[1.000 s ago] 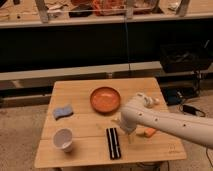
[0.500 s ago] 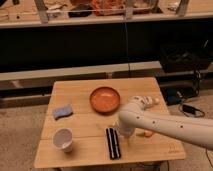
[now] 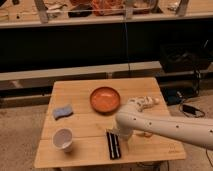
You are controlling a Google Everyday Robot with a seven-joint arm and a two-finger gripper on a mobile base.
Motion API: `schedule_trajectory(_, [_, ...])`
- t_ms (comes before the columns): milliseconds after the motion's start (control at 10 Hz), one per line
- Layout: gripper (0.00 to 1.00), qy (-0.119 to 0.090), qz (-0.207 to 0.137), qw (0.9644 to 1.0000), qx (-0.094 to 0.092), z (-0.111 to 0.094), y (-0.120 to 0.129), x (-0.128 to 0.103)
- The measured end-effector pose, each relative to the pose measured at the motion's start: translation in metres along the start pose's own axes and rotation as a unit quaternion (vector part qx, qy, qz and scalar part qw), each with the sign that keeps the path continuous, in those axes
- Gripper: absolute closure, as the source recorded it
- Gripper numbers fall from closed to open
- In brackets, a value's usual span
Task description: Place the eraser on the white sponge
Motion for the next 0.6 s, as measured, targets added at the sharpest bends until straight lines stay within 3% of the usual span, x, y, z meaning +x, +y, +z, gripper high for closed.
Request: schedule_trajectory(600, [0.2, -0.009, -0.036, 0.9992, -0.018, 0.011, 0.0, -0.006])
